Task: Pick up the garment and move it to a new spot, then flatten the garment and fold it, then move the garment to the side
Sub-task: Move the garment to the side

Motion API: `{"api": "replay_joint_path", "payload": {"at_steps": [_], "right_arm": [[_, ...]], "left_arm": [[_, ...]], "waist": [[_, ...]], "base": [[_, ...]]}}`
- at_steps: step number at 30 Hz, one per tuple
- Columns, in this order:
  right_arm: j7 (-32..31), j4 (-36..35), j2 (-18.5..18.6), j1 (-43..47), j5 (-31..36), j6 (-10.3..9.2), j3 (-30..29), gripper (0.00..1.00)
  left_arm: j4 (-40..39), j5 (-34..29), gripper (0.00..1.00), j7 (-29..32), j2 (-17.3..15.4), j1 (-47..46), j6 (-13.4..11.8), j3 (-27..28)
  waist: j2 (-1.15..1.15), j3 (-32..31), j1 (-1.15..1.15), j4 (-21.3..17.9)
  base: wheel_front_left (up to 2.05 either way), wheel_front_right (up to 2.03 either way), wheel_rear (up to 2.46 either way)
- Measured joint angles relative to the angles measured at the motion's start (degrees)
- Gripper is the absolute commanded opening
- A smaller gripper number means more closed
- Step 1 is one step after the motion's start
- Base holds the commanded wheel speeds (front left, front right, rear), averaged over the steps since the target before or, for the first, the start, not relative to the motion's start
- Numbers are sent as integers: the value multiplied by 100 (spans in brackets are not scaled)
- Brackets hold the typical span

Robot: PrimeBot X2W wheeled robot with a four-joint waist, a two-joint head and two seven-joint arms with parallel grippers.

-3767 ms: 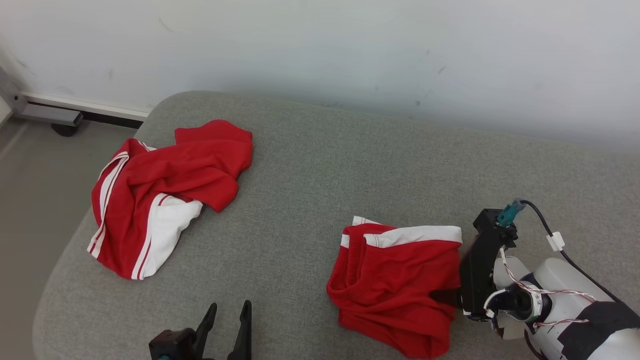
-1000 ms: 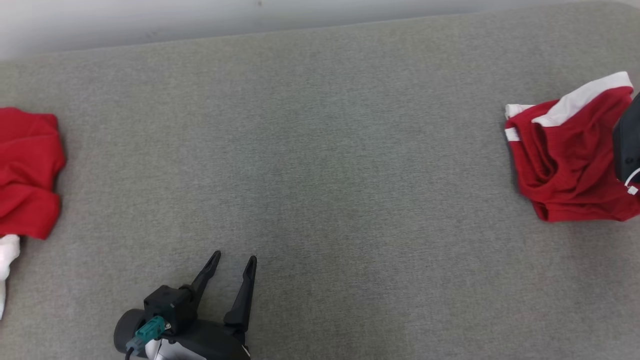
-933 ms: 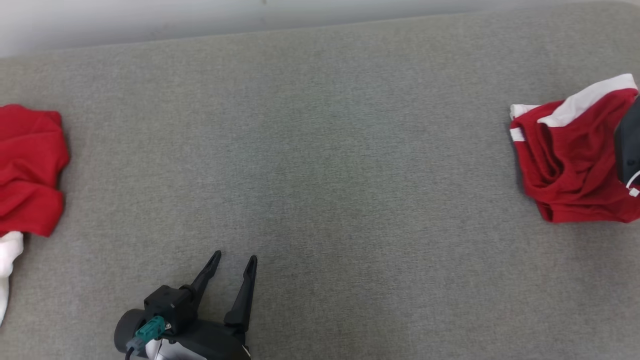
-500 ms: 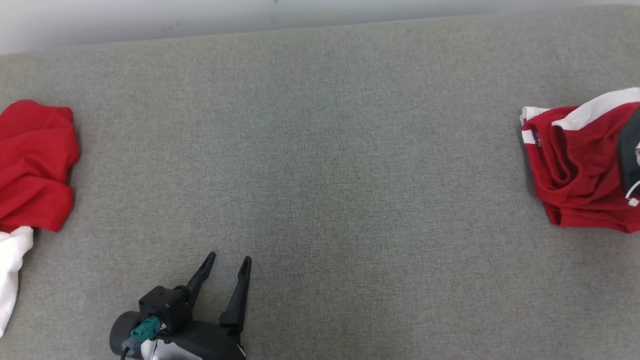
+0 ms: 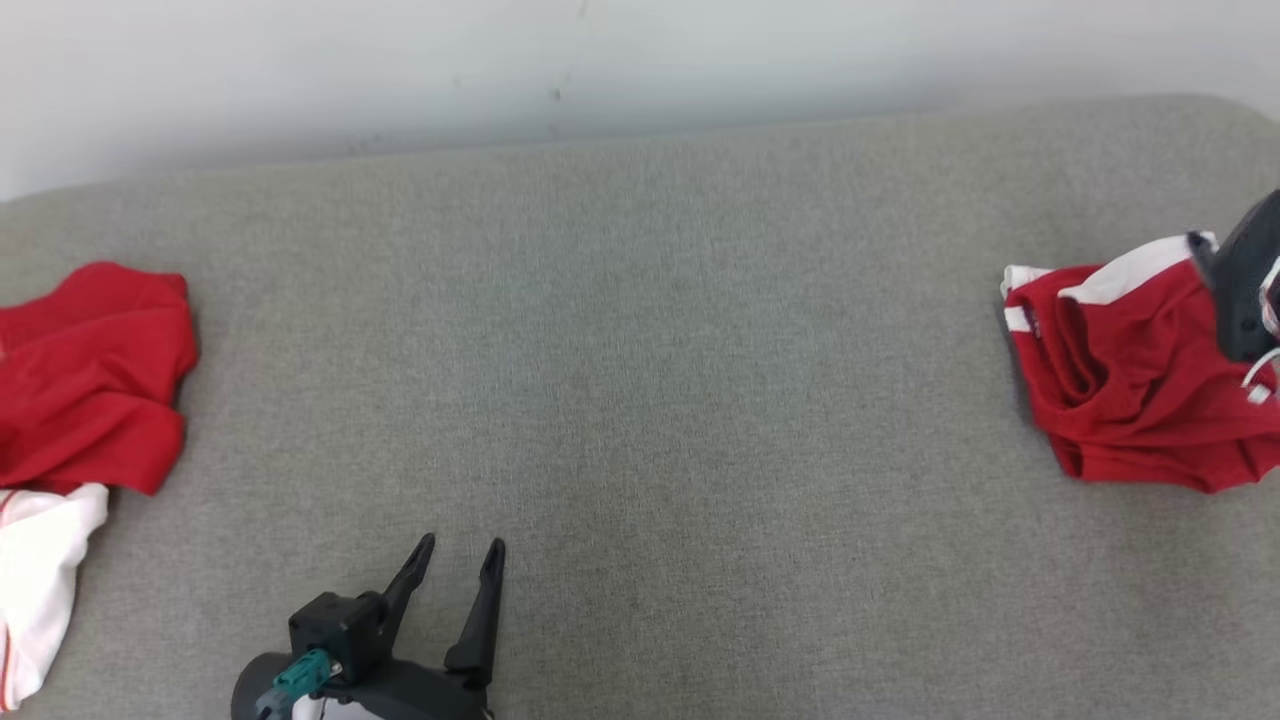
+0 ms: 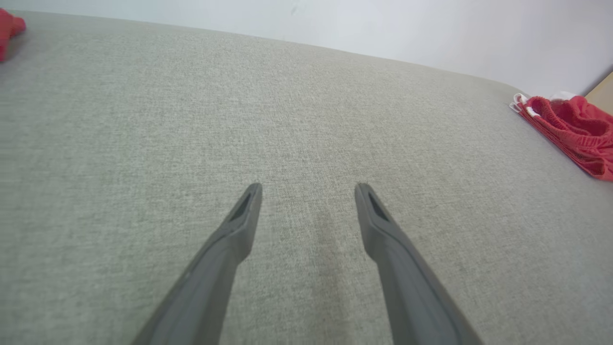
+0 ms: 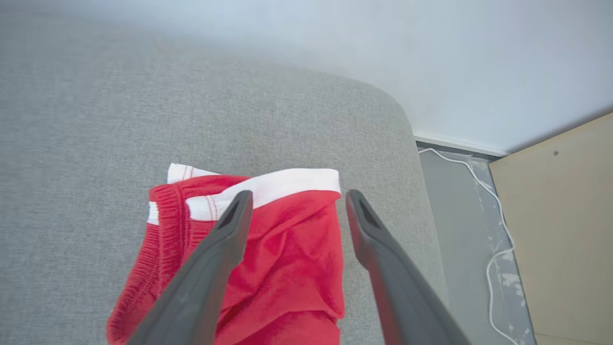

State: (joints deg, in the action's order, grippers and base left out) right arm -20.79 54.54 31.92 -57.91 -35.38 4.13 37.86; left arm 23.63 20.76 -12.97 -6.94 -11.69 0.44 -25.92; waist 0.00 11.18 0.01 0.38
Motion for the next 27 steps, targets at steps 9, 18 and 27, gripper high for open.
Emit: {"api": "replay_joint_path", "payload": {"at_steps": [9, 18, 27], "right_arm": [[1522, -720, -481, 1062, -519, 40, -443, 100], [2585, -1618, -657, 2209, -605, -20, -539, 100], [3345, -2819, -610, 3448, -561, -396, -572, 100]], "left_arm": [[132, 171, 100, -41, -179, 373, -175, 315], [121, 237, 100, -76, -313, 869, -305, 499], [-120, 255, 100, -96, -399, 1184, -404, 642]], "waist": [[0, -546, 0, 10], [0, -1083, 1, -6], [0, -1493, 1, -117]], "base": [[0, 0, 0], [0, 0, 0], [0, 0, 0]]}}
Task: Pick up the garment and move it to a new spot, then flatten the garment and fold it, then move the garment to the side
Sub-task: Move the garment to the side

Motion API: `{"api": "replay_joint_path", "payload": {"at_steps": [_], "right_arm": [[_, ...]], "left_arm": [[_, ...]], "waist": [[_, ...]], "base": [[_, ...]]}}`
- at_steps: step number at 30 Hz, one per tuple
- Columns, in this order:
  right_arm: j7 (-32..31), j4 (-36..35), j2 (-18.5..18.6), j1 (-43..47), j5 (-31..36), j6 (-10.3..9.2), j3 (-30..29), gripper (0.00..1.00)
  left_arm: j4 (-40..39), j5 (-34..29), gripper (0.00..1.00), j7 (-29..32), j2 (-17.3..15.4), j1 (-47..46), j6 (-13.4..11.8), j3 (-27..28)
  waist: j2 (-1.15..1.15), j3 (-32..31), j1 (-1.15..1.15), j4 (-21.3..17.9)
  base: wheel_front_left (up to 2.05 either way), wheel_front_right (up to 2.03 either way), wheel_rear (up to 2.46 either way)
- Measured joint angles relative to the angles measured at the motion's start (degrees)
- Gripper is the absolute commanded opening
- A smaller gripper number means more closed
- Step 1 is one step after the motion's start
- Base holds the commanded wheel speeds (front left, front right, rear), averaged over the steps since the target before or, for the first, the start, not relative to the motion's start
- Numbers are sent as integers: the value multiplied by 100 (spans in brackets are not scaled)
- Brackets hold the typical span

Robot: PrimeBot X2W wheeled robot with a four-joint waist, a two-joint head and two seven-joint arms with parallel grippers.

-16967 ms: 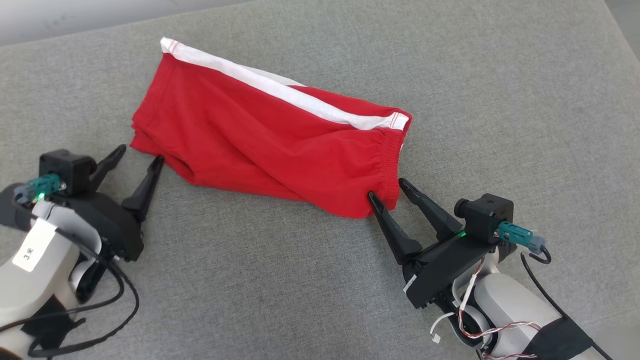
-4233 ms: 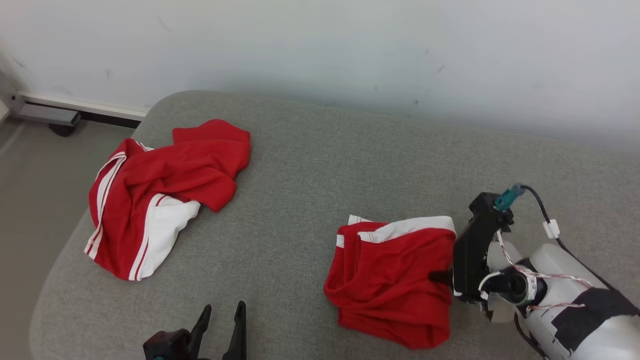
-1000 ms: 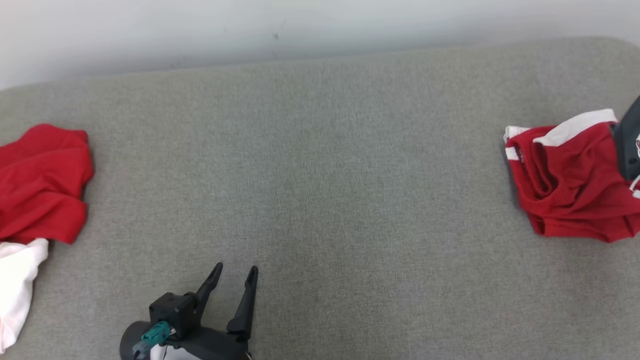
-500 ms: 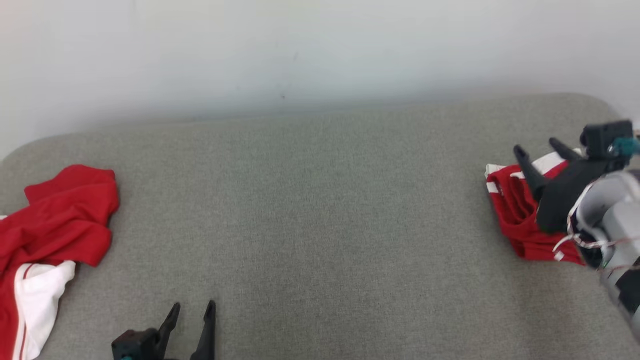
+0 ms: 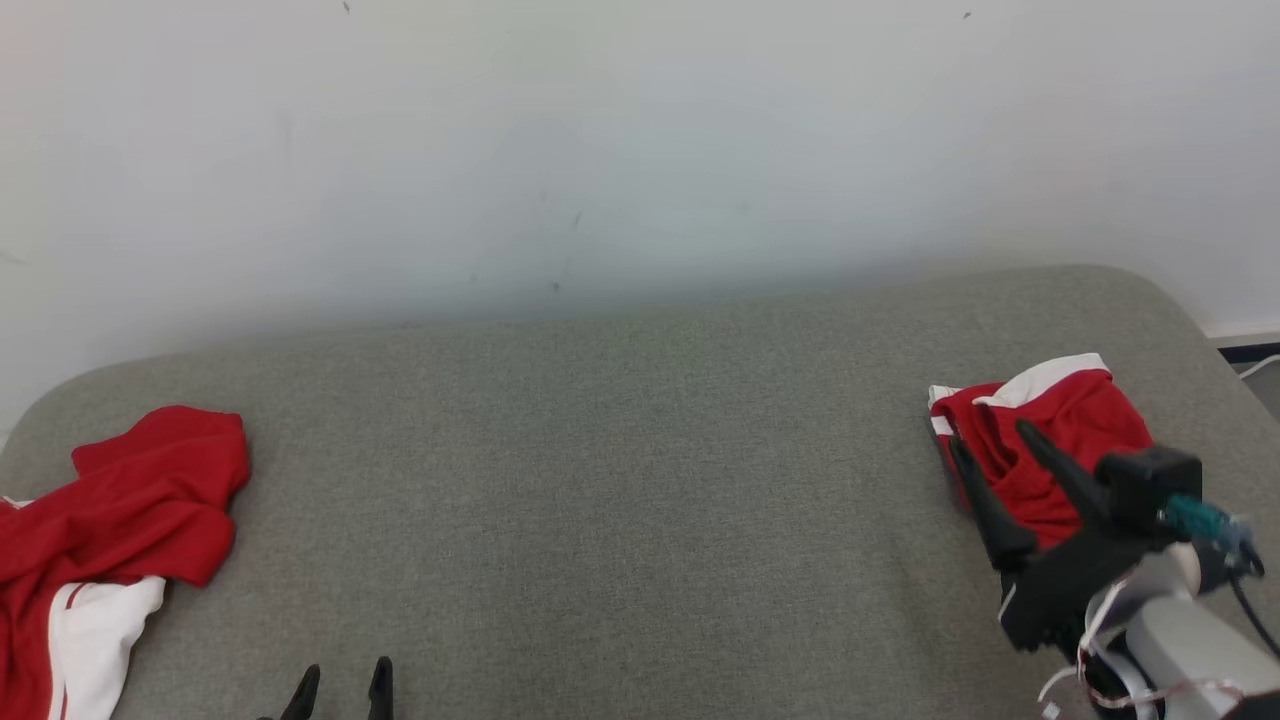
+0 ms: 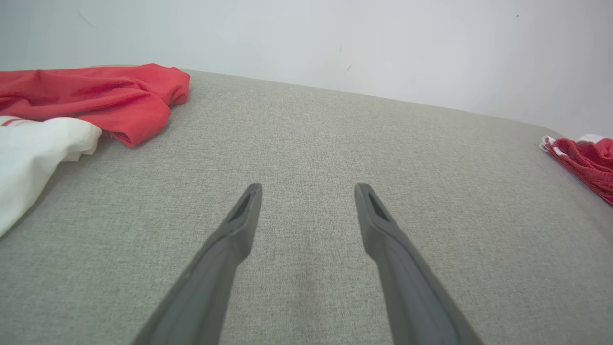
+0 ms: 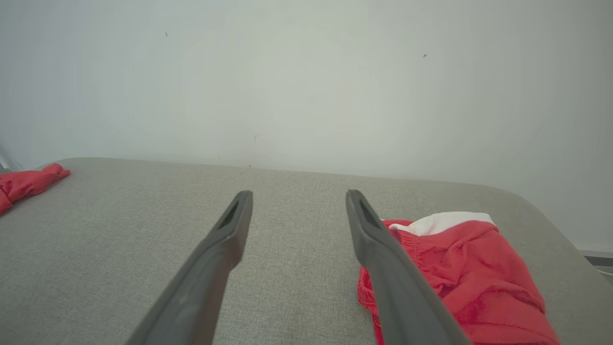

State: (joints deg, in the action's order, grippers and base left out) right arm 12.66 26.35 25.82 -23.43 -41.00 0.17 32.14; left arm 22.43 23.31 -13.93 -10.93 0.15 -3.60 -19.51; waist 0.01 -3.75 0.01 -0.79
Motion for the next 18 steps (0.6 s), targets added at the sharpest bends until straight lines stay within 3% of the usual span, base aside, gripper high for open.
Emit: {"api": "replay_joint_path", "payload": {"at_steps": [9, 18], "right_arm": [[130, -902, 14, 1068, -44, -446, -257, 100], [157, -1532, -13, 1866, -59, -632, -761, 100]], "left_arm": [[-282, -13, 100, -8, -100, 194, -101, 89], [-519, -399, 100, -22, -472, 225, -253, 335]], "waist": [[0, -90, 0, -79], [-1, -13, -1, -33]], "base": [[0, 0, 0], [0, 0, 0]]}}
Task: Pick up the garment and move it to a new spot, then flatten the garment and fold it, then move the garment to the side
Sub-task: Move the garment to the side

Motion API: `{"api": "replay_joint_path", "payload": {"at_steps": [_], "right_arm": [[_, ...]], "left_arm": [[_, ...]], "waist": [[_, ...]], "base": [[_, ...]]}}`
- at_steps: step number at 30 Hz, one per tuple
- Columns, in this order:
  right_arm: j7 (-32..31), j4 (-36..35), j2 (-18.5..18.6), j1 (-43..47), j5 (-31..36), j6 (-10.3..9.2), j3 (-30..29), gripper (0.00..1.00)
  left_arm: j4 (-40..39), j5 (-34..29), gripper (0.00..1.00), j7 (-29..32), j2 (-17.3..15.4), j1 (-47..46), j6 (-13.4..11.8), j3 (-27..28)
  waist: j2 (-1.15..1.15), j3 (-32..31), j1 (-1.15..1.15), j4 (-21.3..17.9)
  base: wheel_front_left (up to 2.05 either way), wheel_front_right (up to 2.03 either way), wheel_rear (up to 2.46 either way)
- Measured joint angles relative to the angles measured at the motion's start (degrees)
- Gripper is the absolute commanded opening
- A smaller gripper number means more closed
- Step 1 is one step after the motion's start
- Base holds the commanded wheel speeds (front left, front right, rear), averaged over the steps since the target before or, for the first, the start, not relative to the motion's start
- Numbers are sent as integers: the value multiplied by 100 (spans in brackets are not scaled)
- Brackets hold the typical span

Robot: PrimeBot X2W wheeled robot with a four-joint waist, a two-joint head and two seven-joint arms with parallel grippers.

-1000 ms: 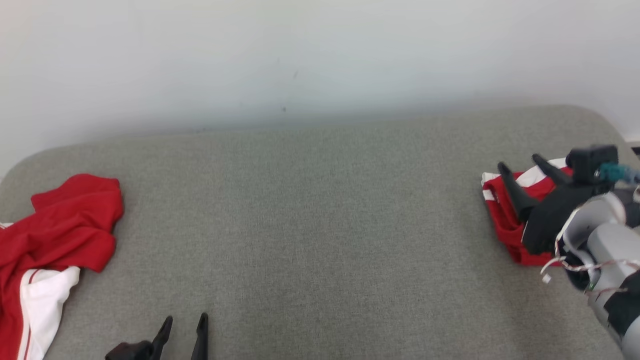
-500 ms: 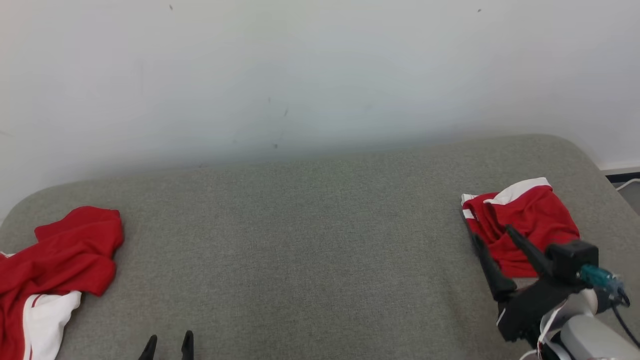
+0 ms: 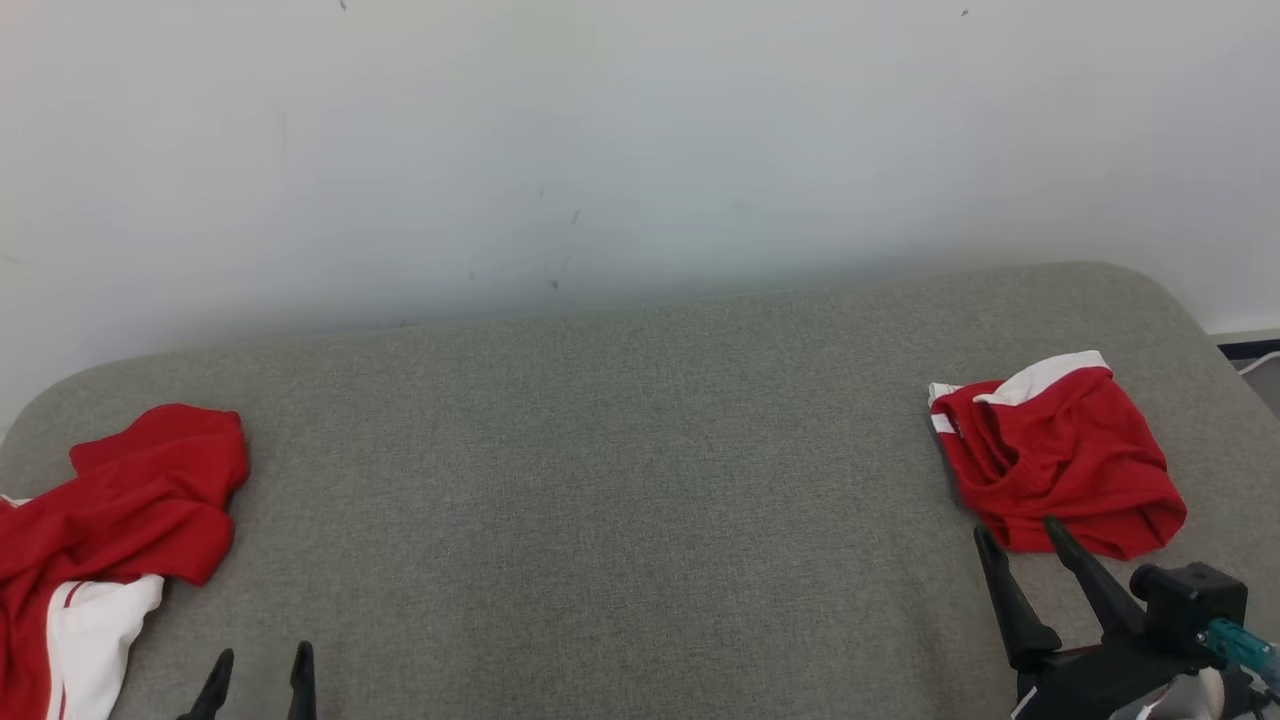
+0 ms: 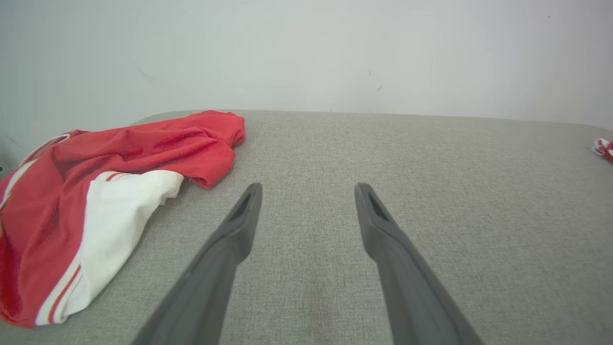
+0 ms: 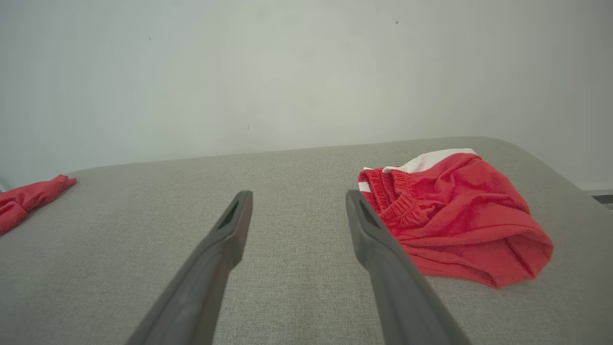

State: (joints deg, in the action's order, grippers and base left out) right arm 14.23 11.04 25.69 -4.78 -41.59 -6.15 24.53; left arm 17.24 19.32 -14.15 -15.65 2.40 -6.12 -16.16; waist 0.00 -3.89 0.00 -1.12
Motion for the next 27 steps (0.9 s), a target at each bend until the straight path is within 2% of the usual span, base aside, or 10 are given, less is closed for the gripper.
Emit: {"api": "replay_joint_path", "payload": {"at_steps": [5, 13, 27], "right_arm": [[15, -118, -43, 293, 85, -49, -186, 100], [24, -253, -197, 365, 301, -92, -626, 100], [25, -352, -136, 602, 762, -98, -982, 100]], "left_arm": [[-204, 35, 100, -1, 29, 93, -42, 215], [-345, 34, 100, -1, 143, 93, -47, 261], [-471, -77, 100, 97, 140, 94, -92, 387]], "waist": [[0, 28, 0, 21], [0, 60, 0, 19], [0, 113, 0, 26]], "base": [[0, 0, 0], [0, 0, 0], [0, 0, 0]]}}
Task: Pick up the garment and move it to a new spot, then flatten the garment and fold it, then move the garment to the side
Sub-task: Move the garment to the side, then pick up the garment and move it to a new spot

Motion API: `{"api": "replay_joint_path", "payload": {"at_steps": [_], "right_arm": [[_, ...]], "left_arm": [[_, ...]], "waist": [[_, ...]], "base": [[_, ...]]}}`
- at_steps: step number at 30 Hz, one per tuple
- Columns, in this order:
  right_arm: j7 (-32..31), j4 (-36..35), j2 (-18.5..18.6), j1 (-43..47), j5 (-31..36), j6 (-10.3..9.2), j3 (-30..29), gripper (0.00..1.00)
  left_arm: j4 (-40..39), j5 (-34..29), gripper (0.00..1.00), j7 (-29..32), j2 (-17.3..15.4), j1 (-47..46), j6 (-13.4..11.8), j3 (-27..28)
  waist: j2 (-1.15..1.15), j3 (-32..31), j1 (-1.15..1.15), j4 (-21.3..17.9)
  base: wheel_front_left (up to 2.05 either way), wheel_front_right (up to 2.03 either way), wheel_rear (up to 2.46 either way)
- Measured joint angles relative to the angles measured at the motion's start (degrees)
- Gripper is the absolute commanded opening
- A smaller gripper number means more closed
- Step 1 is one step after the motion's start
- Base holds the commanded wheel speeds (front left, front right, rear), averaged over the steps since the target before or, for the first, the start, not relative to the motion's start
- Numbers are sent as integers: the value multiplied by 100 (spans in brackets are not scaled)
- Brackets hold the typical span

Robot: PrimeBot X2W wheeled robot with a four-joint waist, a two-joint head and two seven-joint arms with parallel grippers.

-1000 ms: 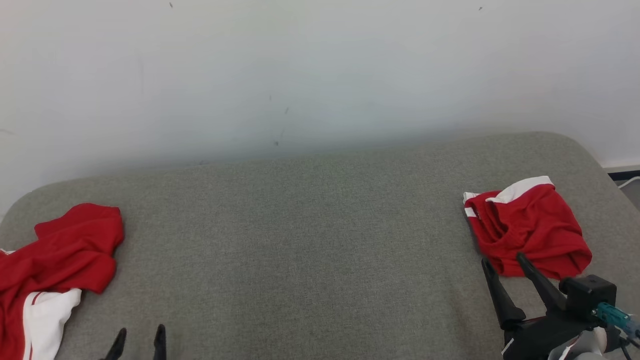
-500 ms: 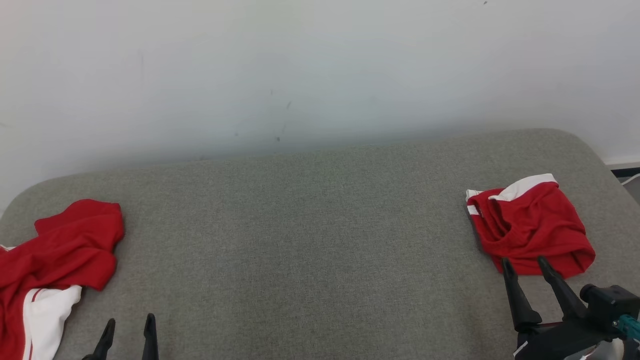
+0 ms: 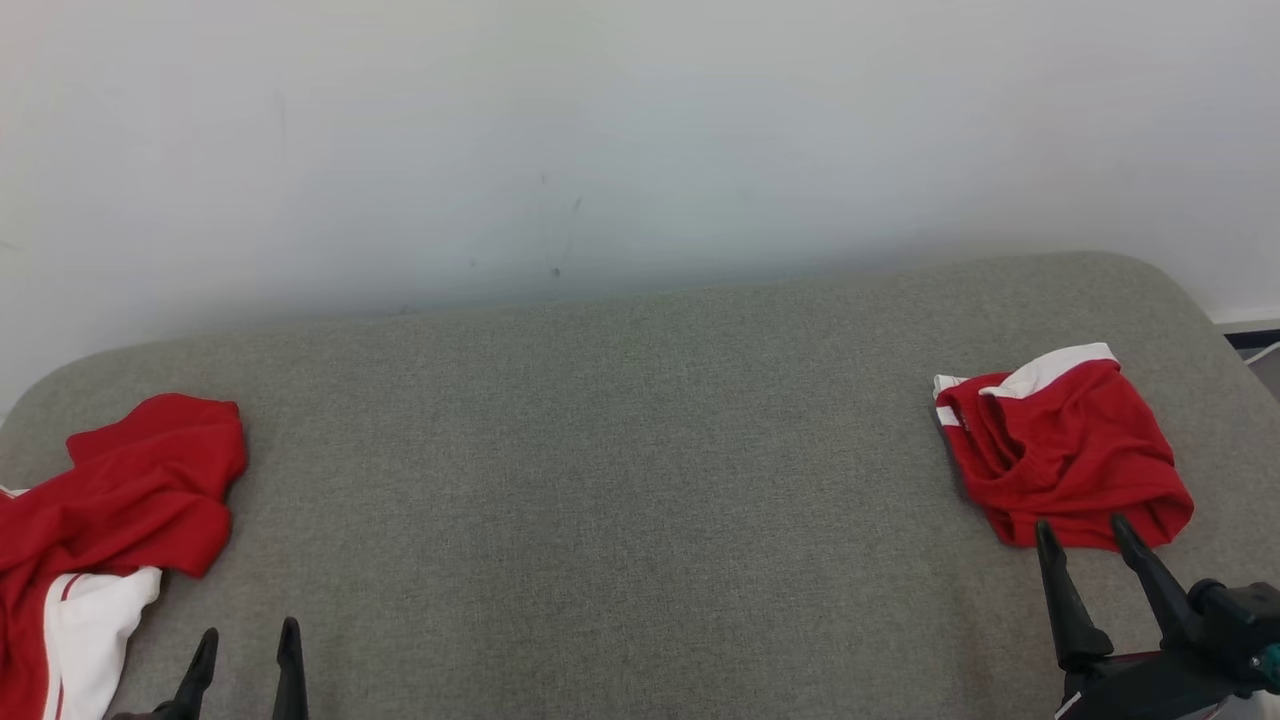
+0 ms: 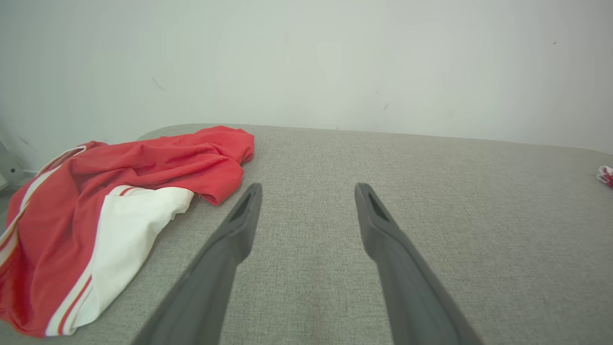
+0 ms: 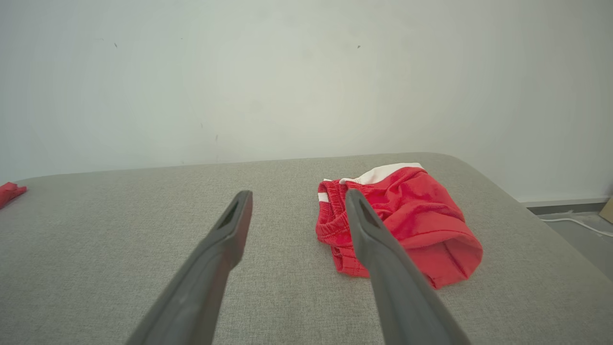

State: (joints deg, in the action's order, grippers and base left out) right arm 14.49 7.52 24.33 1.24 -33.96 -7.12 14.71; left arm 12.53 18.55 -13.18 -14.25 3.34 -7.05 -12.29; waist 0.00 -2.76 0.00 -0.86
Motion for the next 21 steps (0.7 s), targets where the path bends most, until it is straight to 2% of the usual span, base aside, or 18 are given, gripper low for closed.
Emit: {"api": "replay_joint_path", "payload": {"at_steps": [12, 21], "right_arm": [[13, -89, -94, 199, 221, -1, -258, 100], [14, -118, -181, 315, 265, -1, -409, 100]], "left_arm": [[-166, -121, 100, 102, 60, 16, -1, 49], [-283, -296, 100, 171, 138, -25, -1, 10]], "waist": [[0, 37, 0, 55], [0, 71, 0, 349]], "base": [[0, 0, 0], [0, 0, 0]]}}
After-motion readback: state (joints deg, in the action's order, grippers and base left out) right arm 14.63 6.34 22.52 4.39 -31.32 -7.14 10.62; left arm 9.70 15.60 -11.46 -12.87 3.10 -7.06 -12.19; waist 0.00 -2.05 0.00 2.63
